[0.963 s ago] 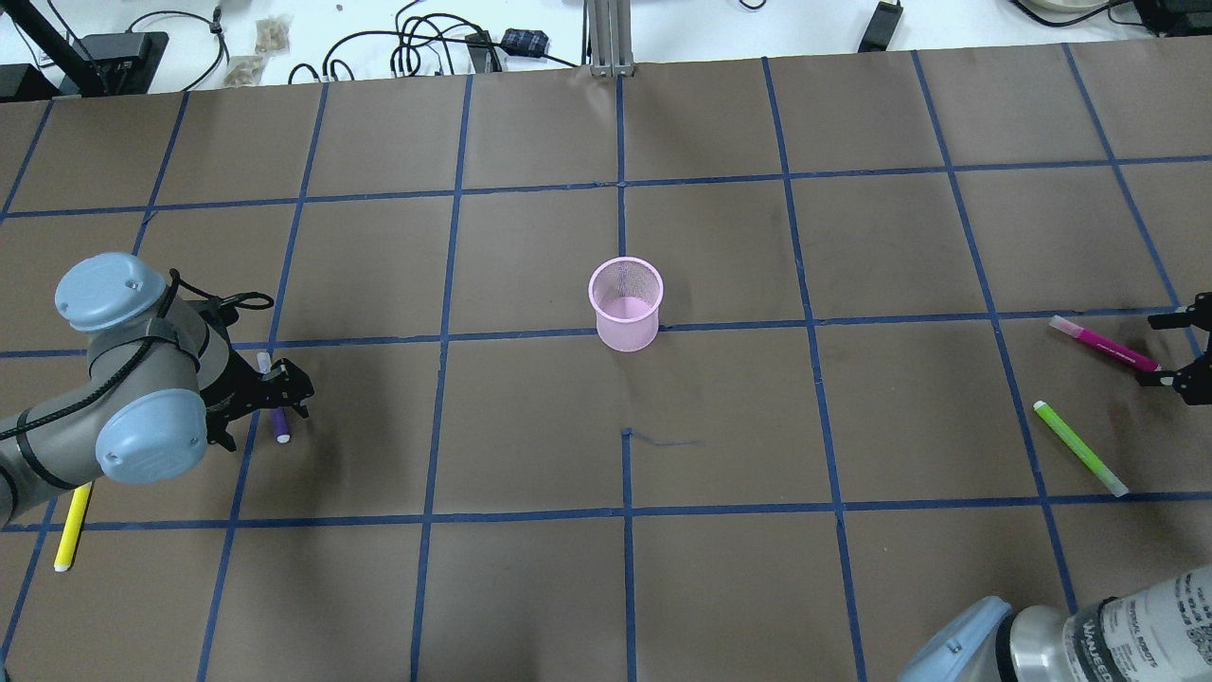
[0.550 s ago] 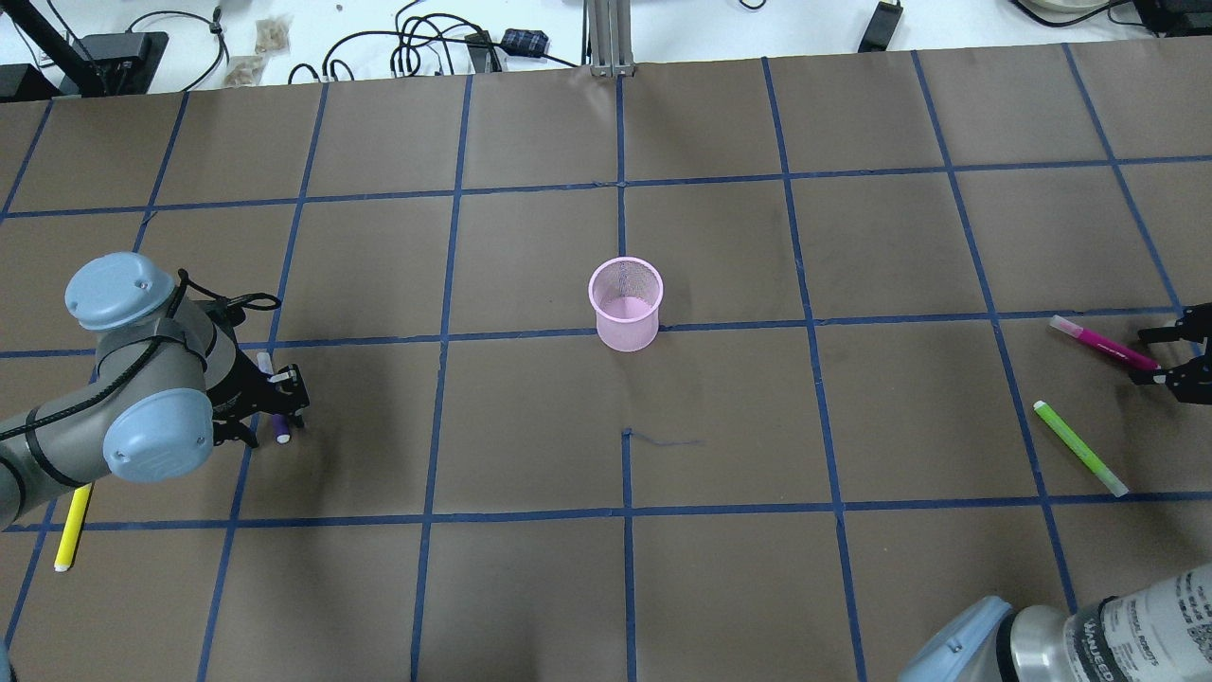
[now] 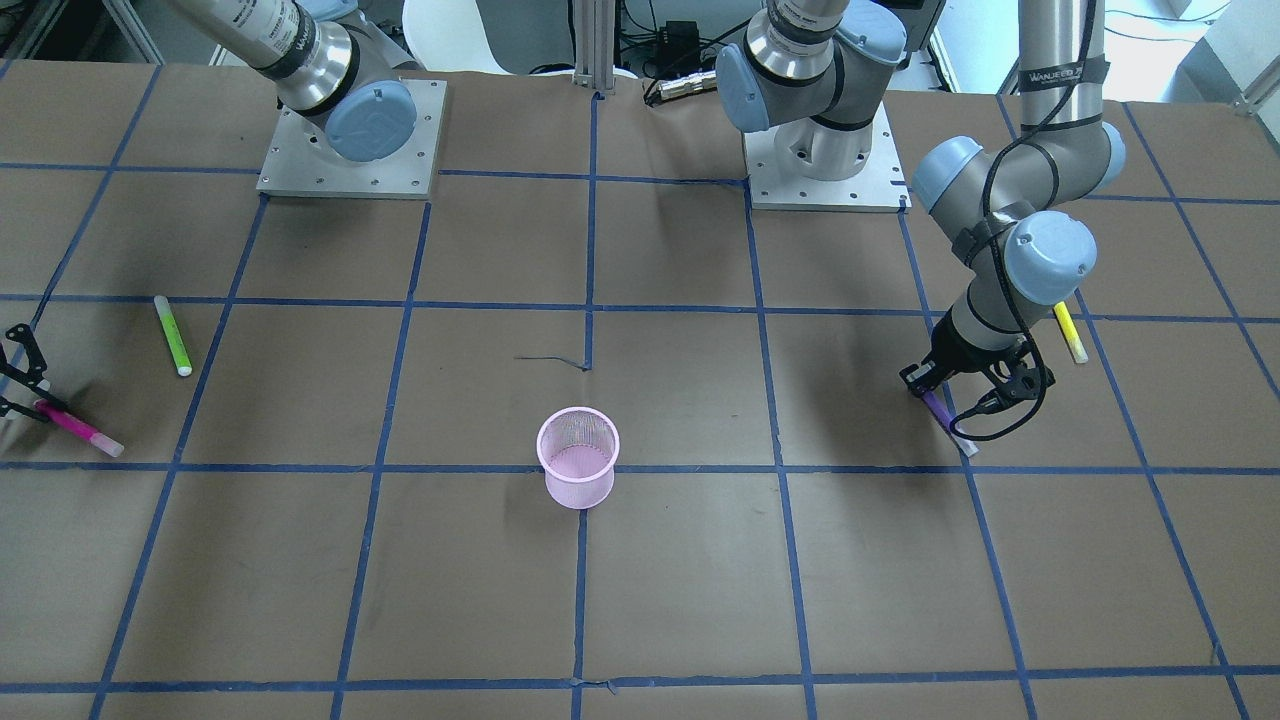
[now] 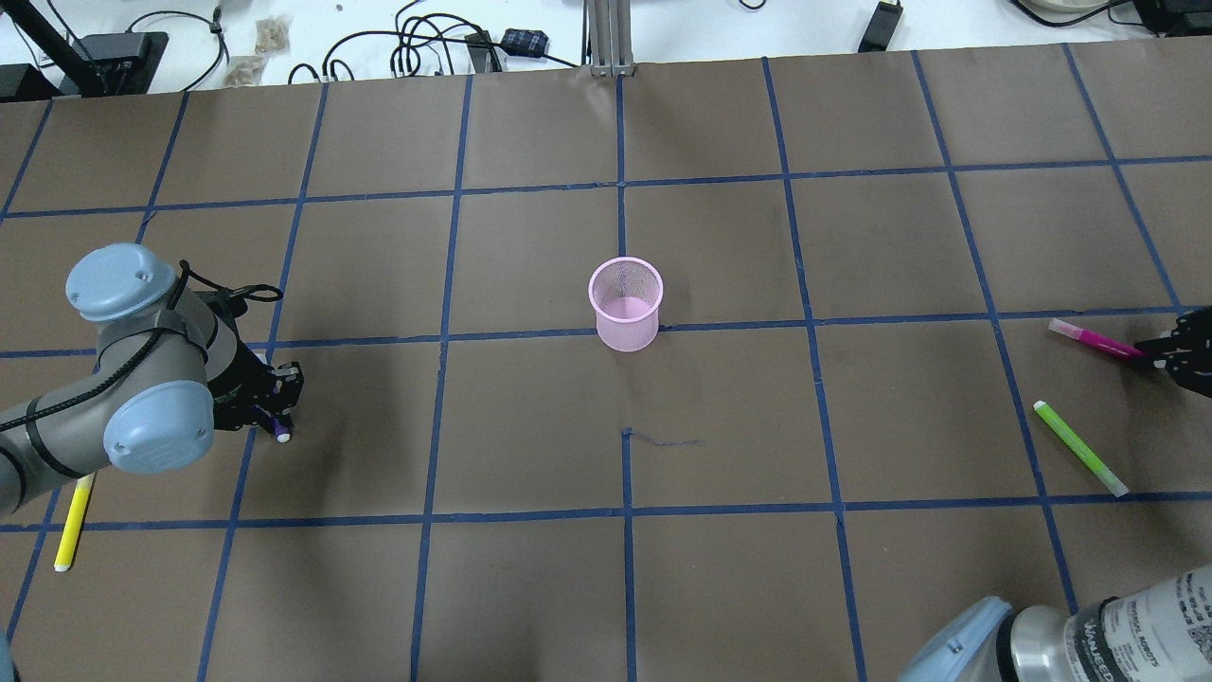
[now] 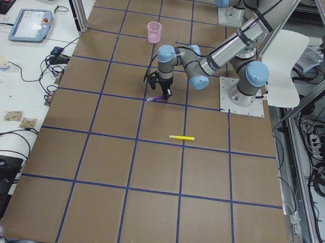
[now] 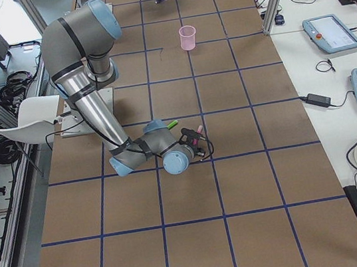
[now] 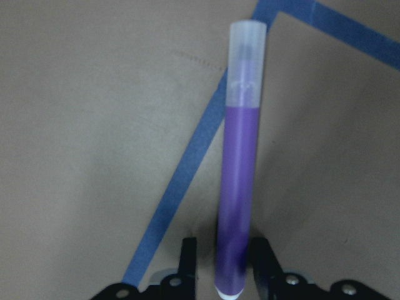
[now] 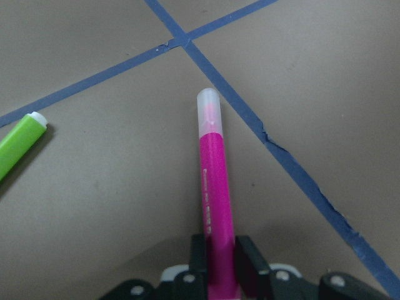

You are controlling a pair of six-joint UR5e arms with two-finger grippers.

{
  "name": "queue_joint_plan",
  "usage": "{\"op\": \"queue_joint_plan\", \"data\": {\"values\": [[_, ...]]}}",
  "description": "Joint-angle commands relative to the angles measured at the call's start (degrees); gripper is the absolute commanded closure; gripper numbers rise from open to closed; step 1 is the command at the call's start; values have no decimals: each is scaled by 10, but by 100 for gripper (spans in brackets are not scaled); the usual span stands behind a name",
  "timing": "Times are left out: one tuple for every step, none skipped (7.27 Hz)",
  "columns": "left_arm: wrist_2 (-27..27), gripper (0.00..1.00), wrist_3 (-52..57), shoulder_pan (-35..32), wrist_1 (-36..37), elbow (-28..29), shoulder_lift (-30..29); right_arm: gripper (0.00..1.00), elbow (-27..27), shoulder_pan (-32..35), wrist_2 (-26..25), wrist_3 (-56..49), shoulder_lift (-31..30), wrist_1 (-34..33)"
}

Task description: Insert purple and pink pens into pink cup

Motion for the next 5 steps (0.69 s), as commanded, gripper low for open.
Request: {"op": "queue_joint_plan", "data": {"values": [[0, 100, 0, -1, 0, 2, 0, 98, -6, 1, 0, 44, -12, 5], [0, 100, 0, -4, -1, 5, 0, 98, -10, 10, 0, 90, -48, 10], [0, 100, 0, -6, -5, 15, 2, 98, -11, 35, -3, 138, -95, 14], [2, 100, 0, -6, -28, 25, 5, 98, -11, 70, -24, 195, -133, 14], [2, 100, 2, -5, -61, 40, 9, 98, -11, 120, -47, 266, -173, 14]]}}
